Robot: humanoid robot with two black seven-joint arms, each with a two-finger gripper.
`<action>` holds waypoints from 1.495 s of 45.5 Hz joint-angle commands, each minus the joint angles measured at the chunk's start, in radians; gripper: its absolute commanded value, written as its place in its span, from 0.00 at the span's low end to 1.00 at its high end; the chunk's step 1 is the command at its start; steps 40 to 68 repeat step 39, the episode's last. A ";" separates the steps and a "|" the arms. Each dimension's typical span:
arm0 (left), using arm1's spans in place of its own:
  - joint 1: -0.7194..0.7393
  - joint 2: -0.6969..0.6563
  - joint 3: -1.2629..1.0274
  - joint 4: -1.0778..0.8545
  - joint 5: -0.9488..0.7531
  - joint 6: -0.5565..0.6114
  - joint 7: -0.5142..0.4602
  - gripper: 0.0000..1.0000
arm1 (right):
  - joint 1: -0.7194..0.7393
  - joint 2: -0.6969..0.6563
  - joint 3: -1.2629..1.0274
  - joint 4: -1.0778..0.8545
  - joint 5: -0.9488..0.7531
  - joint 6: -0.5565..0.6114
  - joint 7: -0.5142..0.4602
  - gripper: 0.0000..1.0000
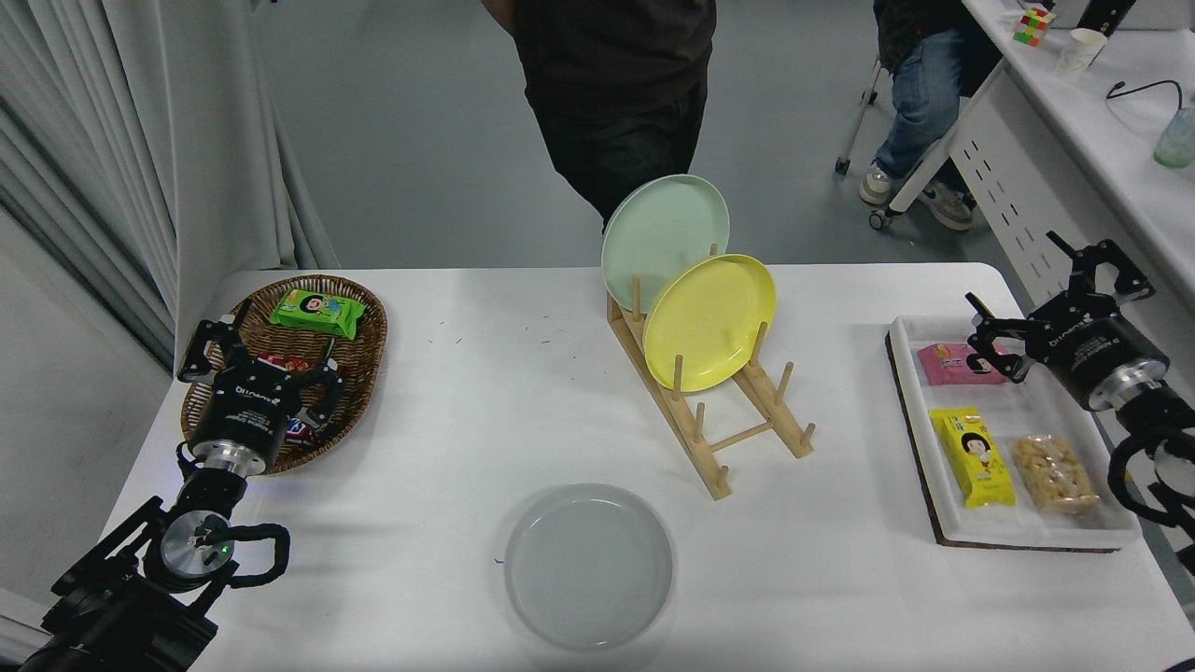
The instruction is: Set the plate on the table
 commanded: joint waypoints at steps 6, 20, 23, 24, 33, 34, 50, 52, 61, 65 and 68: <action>0.000 0.001 0.000 0.000 0.000 0.001 0.000 0.98 | -0.014 0.100 0.033 -0.072 -0.009 -0.005 0.029 1.00; -0.001 0.001 0.000 0.000 0.000 -0.001 0.000 0.98 | -0.034 0.107 0.020 -0.072 -0.011 0.027 0.029 1.00; 0.000 -0.001 0.000 0.000 0.000 0.001 0.000 0.98 | -0.039 0.103 0.022 -0.076 -0.012 0.111 0.029 1.00; 0.000 -0.001 0.000 0.000 0.000 0.001 0.000 0.98 | -0.040 0.102 0.026 -0.080 -0.012 0.136 0.029 1.00; 0.000 0.001 0.000 0.000 0.000 -0.001 0.000 0.98 | -0.082 0.105 0.034 -0.073 -0.012 0.233 0.029 1.00; 0.000 0.001 0.000 0.000 0.000 -0.001 0.000 0.98 | -0.083 0.105 0.036 -0.075 -0.012 0.234 0.029 1.00; 0.000 -0.001 0.000 0.000 0.000 0.001 0.000 0.98 | -0.083 0.105 0.036 -0.077 -0.012 0.236 0.029 1.00; 0.000 -0.001 0.000 0.000 0.000 0.001 0.000 0.98 | -0.083 0.105 0.036 -0.077 -0.012 0.236 0.029 1.00; 0.000 -0.001 0.000 0.000 0.000 0.001 0.000 0.98 | -0.083 0.105 0.036 -0.077 -0.012 0.236 0.029 1.00; 0.000 -0.001 0.000 0.000 0.000 0.001 0.000 0.98 | -0.083 0.105 0.036 -0.077 -0.012 0.236 0.029 1.00; 0.000 -0.001 0.000 0.000 0.000 0.001 0.000 0.98 | -0.083 0.105 0.036 -0.077 -0.012 0.236 0.029 1.00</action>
